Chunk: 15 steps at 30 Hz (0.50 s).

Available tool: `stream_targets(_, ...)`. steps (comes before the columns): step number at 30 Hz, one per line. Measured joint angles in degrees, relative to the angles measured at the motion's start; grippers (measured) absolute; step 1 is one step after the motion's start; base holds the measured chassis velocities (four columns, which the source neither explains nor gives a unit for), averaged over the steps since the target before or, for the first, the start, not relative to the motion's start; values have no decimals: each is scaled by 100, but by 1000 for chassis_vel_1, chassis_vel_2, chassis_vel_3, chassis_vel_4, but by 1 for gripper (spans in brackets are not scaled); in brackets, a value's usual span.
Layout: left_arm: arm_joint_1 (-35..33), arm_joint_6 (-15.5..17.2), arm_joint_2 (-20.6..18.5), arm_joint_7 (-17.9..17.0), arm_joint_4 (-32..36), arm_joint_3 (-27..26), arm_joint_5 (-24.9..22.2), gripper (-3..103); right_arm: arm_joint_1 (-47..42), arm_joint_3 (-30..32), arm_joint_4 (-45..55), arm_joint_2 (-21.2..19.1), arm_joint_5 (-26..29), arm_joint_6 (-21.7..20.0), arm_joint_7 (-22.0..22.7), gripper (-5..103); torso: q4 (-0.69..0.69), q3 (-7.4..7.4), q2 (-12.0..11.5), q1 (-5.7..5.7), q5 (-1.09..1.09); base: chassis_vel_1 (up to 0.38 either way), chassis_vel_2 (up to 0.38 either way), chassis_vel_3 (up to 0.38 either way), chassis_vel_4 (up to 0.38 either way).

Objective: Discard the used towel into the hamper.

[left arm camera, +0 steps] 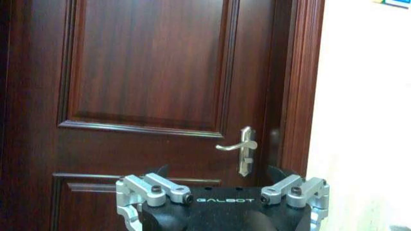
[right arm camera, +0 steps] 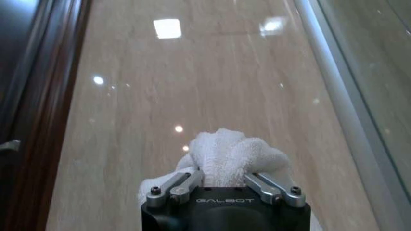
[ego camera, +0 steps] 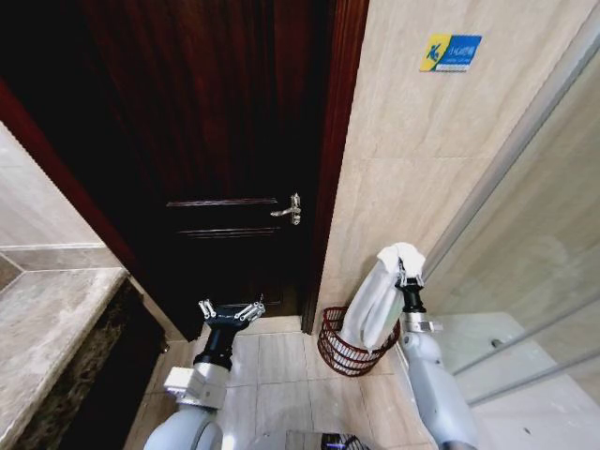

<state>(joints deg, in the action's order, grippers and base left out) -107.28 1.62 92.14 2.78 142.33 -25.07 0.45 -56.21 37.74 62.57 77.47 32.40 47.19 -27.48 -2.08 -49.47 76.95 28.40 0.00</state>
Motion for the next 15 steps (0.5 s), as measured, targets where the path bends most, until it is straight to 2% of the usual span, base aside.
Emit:
stream_targets(7, 0, 0, 0, 0, 0, 0, 0, 100, 95, -133, -461, 2, 284, -3, 29, 12, 0, 0, 0, 0, -1, 0, 0, 0, 0)
stream_targets(15, 0, 0, 0, 0, 0, 0, 0, 100, 144, -142, -892, 145, 237, -5, -131, 12, 0, 0, 0, 0, 0, 0, 0, 0, 0)
